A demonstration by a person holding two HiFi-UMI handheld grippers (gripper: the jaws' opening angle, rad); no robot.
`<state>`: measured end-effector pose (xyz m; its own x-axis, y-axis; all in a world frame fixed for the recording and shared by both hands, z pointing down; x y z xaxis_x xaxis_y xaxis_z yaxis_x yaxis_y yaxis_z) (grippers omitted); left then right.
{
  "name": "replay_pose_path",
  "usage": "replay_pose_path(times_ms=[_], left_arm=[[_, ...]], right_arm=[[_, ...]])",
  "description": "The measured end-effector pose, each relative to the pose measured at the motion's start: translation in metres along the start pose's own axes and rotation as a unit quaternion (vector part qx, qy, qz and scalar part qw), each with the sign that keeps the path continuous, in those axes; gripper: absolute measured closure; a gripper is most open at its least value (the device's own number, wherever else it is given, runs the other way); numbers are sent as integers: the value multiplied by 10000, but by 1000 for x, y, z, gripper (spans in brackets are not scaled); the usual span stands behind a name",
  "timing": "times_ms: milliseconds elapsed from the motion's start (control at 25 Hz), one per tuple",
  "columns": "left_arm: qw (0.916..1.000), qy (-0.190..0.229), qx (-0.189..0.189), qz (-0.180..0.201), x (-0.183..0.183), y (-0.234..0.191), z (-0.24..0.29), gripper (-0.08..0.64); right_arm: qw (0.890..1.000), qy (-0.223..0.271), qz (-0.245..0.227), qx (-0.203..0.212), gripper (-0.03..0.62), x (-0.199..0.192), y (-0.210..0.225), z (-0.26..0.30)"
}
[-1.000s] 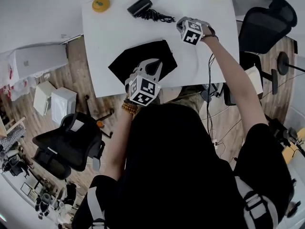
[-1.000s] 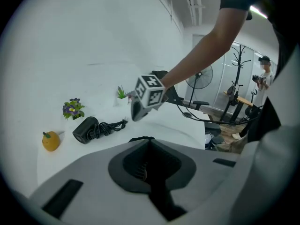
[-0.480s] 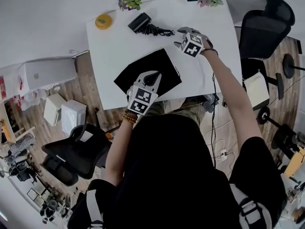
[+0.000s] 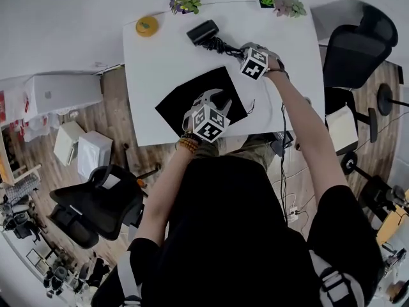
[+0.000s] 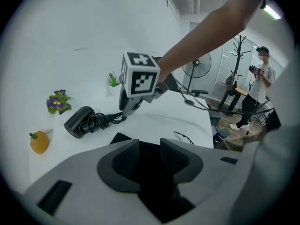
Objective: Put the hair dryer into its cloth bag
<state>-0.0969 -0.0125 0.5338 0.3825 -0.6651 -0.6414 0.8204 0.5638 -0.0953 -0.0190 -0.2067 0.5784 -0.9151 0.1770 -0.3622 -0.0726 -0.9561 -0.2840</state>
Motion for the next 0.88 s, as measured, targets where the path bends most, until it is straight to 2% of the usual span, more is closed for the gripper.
replay_pose_path(times_ms=[280, 360, 520, 640, 880], left_arm=[[9977, -588, -284, 157, -2, 3, 68, 419], [9964, -753, -304, 228, -7, 2, 75, 449], [9965, -769, -300, 153, -8, -3, 85, 451], [9949, -895, -395, 239, -9, 1, 93, 451], [9934, -1026, -377, 345, -11, 4, 98, 486]], right_arm=[[9992, -327, 59, 210, 474, -54, -41, -38], [9986, -419, 170, 279, 474, -71, -57, -49], [9966, -631, 475, 253, 475, -104, -94, -73], [9938, -805, 716, 289, 474, -126, -123, -87], [9918, -835, 961, 105, 468, -142, -139, -104]])
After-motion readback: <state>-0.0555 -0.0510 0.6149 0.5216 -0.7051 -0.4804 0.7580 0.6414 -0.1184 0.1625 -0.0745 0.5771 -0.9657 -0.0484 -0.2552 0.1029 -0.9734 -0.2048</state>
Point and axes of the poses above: the fingertips, and each gripper's own axes: z forward along the fingers, y to its right, x out of its top, the point moved 10 cm from there along -z, backward along the fingers, and after that the axes turned 10 degrees about -z, right-handed, at the moved point
